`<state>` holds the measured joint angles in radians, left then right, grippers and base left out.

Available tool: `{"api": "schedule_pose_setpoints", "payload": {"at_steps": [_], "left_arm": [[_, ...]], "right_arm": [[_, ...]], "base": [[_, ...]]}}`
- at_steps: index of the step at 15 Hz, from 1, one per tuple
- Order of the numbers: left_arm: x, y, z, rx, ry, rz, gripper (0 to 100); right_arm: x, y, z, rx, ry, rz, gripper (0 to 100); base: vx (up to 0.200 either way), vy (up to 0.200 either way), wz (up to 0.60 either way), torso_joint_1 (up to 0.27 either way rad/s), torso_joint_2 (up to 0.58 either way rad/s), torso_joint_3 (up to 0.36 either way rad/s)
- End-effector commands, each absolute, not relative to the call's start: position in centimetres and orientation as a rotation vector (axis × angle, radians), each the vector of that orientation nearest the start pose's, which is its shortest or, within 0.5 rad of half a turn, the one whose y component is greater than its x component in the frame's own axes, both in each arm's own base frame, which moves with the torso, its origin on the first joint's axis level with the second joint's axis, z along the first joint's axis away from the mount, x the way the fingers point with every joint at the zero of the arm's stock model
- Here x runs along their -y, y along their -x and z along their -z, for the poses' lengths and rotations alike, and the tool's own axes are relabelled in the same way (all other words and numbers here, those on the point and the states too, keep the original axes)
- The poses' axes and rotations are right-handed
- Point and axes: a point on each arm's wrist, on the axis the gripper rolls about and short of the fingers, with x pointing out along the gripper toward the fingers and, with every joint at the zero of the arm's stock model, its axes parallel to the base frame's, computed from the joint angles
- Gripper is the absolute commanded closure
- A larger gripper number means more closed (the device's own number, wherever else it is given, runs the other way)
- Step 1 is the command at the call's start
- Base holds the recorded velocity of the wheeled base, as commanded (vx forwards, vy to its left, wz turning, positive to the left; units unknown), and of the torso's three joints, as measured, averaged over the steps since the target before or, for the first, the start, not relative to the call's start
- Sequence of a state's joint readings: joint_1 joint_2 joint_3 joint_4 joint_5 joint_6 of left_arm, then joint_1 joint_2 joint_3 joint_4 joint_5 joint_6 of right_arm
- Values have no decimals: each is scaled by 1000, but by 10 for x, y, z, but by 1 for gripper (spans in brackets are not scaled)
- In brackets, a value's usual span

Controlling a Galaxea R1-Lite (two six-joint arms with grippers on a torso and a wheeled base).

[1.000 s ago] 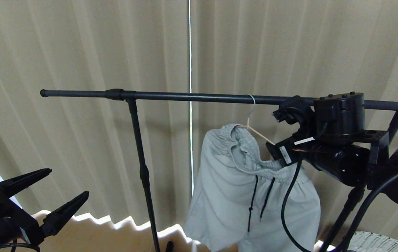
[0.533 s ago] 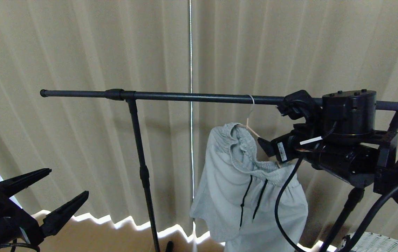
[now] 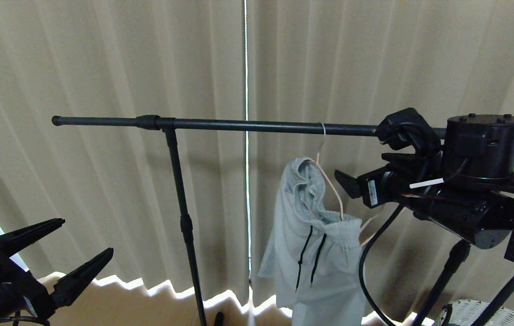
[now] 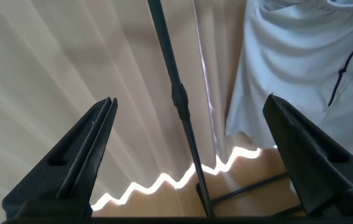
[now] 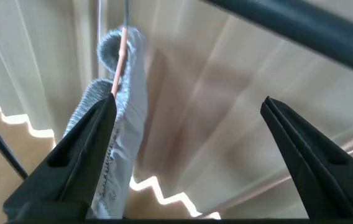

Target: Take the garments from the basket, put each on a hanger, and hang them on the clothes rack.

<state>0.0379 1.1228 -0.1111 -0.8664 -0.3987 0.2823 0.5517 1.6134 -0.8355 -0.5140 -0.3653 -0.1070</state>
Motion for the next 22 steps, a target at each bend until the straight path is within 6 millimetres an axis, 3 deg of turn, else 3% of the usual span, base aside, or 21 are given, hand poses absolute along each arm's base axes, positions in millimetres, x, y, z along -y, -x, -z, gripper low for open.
{"api": "schedule_pose_setpoints", "payload": {"at_steps": [1, 11, 17, 22], "left_arm": [[4, -126, -148, -90, -247, 377, 0], [4, -123, -146, -90, -263, 377, 0], [4, -117, -150, -51, -271, 371, 0], [4, -116, -148, -60, -269, 373, 0]], "right_arm": [[-134, -232, -216, -188, 202, -223, 0], [-104, -186, -237, -101, 119, -266, 0], [-63, -174, -226, -143, 181, -104, 0], [-43, -174, -207, -214, 190, -2, 0]], "base": [[0, 0, 0, 0, 0, 0], [0, 0, 0, 0, 0, 0], [0, 0, 0, 0, 0, 0], [-200, 0, 0, 7, 1, 1]]}}
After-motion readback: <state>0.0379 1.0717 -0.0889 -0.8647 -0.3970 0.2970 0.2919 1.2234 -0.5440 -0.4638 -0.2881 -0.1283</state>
